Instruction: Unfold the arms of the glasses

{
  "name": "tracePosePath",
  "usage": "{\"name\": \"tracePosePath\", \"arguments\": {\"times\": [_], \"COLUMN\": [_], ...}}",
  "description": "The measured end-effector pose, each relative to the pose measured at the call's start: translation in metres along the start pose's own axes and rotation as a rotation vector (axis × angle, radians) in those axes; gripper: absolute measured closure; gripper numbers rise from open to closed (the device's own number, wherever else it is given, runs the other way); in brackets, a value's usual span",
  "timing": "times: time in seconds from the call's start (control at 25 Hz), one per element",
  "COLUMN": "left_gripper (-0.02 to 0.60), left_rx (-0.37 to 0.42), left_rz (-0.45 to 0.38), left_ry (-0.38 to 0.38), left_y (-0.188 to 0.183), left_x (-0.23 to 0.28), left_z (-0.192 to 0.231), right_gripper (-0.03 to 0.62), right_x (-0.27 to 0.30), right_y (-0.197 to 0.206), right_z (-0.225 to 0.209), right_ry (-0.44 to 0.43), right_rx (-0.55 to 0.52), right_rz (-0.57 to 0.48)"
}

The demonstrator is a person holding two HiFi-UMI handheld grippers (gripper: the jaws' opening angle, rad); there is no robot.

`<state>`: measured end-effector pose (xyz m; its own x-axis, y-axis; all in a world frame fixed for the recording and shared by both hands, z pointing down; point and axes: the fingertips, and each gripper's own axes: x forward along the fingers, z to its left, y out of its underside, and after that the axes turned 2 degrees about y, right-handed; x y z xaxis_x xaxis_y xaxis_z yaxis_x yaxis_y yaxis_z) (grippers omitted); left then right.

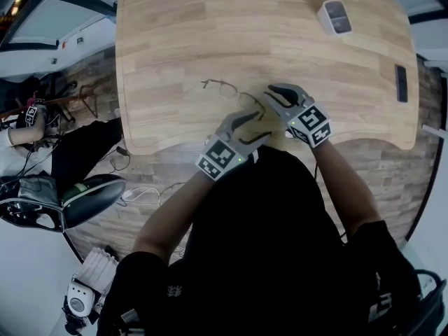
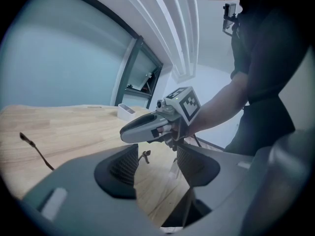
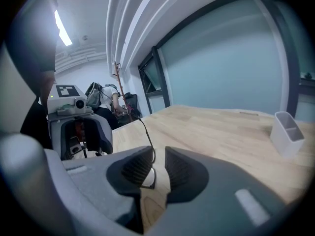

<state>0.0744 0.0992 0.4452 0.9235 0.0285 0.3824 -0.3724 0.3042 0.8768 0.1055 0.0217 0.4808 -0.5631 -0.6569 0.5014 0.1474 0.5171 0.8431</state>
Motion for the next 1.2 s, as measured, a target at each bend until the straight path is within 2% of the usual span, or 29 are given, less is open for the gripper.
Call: {"name": "tracePosePath", "arguments": {"times": [0.24, 0.44, 0.64, 0.72, 1.0, 1.2], "left_gripper": [0.327, 0.331, 0.379, 0.419, 0.472, 0.544], "left_rx": [0.013, 0.016, 0.050, 0.061, 0.064, 0.052], "left_rz": [-0.016, -0.102, -0.163, -0.186, -0.257, -0.294], "left_ry": [0.015, -0.034, -0.171, -0.238, -0.451, -0.542], "left_y": [-0.007, -0.031, -0.056, -0.065, -0.084, -0.091], "left_x": [0.000, -0.019, -0.051, -0.065, -0.113, -0.136], "left_z": [-0.004, 0.007, 0.038, 0.052, 0.089, 0.106], "right_gripper": [0.525, 0.525, 0.525, 0.525, 0.543, 0.549], "right_x": [0.001, -0.004, -0.014, -0.019, -0.033, -0.040], "right_y": [-0.007, -0.023, -0.046, -0.059, -0.095, -0.104], "right_z": [-0.001, 0.000, -0.004, -0.007, -0.019, -0.021], "right_ry": [0.002, -0.012, 0.010, 0.036, 0.125, 0.152], "right_rx": [-0.012, 0.016, 0.044, 0.034, -0.002, -0.012], "right_rz": [0.000, -0.049, -0.119, -0.151, -0.235, -0.260]}}
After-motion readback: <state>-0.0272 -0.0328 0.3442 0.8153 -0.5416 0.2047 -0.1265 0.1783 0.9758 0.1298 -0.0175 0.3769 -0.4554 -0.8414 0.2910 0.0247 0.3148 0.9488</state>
